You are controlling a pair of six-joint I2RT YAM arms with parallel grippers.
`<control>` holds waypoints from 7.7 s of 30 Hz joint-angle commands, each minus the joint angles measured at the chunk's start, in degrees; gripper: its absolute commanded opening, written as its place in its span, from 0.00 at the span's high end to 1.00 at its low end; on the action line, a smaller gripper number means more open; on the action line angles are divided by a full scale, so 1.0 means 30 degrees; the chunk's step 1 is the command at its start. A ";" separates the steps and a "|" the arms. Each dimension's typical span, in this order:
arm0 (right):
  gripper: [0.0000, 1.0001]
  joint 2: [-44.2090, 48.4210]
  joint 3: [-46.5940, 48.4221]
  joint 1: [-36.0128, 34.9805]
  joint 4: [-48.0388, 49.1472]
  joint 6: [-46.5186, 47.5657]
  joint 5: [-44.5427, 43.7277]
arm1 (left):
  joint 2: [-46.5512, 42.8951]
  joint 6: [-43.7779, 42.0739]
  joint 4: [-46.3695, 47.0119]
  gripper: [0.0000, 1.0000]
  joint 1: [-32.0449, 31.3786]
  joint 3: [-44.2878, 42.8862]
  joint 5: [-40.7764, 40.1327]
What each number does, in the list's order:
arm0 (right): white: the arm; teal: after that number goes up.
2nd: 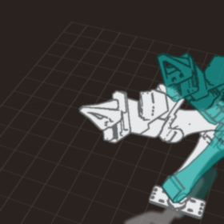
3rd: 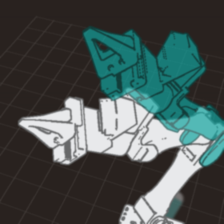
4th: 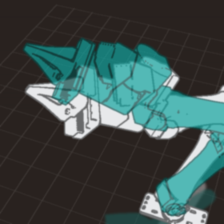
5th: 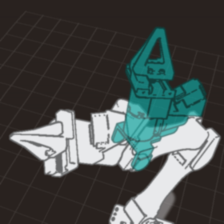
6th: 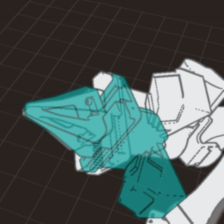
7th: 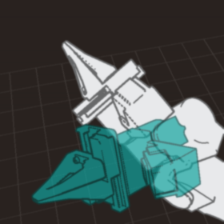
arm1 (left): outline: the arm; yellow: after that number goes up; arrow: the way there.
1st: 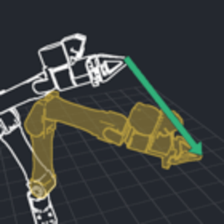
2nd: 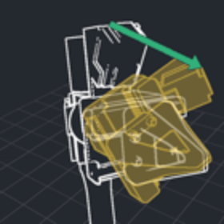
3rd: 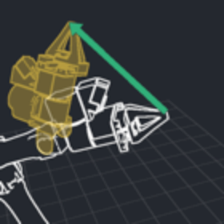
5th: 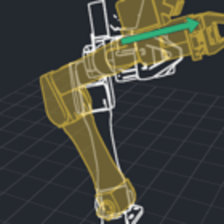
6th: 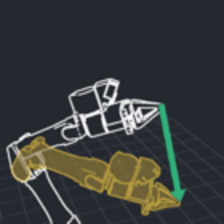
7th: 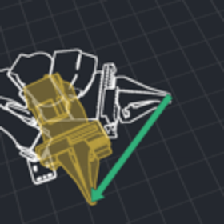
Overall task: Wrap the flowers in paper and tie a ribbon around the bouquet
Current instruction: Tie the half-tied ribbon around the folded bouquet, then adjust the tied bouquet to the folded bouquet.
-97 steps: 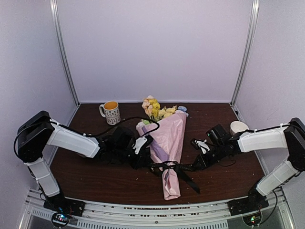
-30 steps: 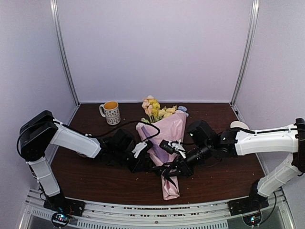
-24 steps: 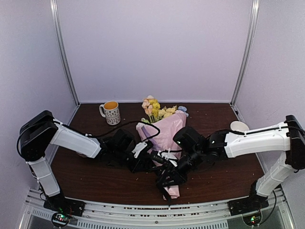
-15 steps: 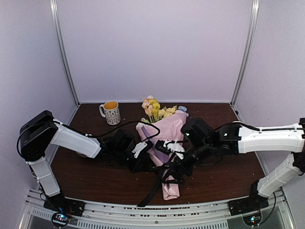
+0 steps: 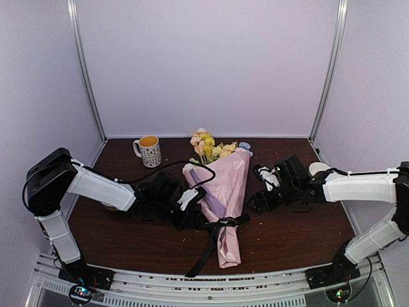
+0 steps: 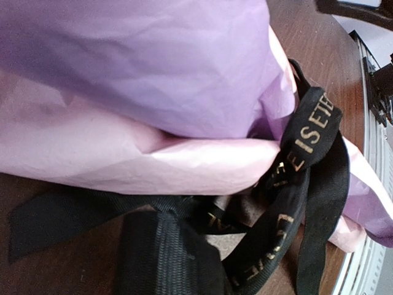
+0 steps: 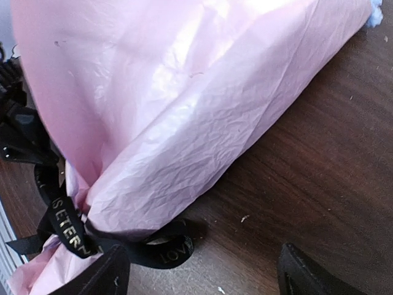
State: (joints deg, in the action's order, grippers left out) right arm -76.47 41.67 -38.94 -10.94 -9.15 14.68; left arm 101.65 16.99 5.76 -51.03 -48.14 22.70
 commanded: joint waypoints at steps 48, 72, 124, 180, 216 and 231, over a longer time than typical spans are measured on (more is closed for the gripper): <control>1.00 -0.1984 -0.6178 -0.1538 0.2884 -0.8393 0.5464 | 0.2952 -0.1113 -0.0263 1.00 0.2389 -0.4518 -0.1737; 1.00 -0.0805 -0.7766 -0.1876 0.1072 -0.7507 0.4867 | 0.2156 -0.1737 0.0614 1.00 0.2444 -0.3249 -0.1807; 0.18 -0.2129 0.0246 -0.2652 0.6280 -0.0896 0.5052 | -0.0601 -0.2826 -0.1435 0.38 0.0633 -0.5759 -0.4082; 0.02 0.1104 -0.1717 -0.1920 0.0499 -0.2095 0.2643 | -0.1446 -0.3846 -1.0482 1.00 -0.5930 -0.1162 -1.0854; 0.66 -0.4916 0.0883 -0.3215 -0.0133 0.0552 0.2580 | -0.7205 -0.0880 -0.8561 0.36 -0.5540 -0.0987 -1.0110; 0.92 -0.3286 -0.0309 -0.3860 0.1227 -0.1563 0.3243 | 0.1682 -0.0813 -1.1959 0.36 -0.1654 -1.1704 -0.3147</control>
State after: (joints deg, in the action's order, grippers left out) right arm -87.81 41.36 -50.06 -9.21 -12.01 23.99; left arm 104.38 14.76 -26.24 -55.27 -79.37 6.81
